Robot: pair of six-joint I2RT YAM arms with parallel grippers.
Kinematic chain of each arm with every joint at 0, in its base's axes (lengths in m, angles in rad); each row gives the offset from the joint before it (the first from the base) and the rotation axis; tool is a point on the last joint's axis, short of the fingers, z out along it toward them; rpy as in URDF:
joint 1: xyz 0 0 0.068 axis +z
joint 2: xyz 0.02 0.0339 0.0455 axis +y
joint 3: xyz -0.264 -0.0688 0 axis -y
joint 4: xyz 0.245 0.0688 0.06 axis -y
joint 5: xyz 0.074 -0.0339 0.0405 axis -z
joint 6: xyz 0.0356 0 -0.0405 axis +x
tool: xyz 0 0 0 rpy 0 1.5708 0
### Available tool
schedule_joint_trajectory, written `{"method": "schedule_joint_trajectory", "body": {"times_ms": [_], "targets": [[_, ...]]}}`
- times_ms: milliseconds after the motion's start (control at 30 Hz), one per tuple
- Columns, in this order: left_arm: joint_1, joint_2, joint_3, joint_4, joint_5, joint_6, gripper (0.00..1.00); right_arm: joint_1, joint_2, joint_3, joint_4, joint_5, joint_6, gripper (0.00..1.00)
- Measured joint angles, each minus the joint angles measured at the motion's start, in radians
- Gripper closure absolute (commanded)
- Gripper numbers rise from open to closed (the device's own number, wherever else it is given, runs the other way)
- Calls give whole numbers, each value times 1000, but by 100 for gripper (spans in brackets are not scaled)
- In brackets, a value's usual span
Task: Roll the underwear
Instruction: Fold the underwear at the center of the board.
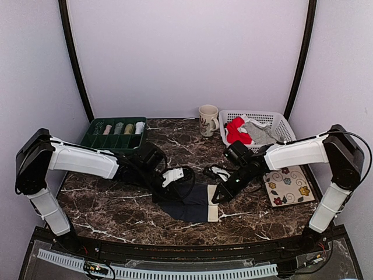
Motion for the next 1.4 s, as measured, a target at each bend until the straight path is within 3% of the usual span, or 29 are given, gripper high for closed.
{"method": "schedule_joint_trajectory", "body": {"times_ms": [233,700,1400], "targets": [[0,-97,27,-61,-11,33,100,-2,-42,47,-52,-3,-11,100],[0,-143,65,-199,29,89,100,22,-124,65,-98,-40,-10,100],[-48,-103,-65,-155,95,66,99,132,-35,-51,14,-48,31,100]]}}
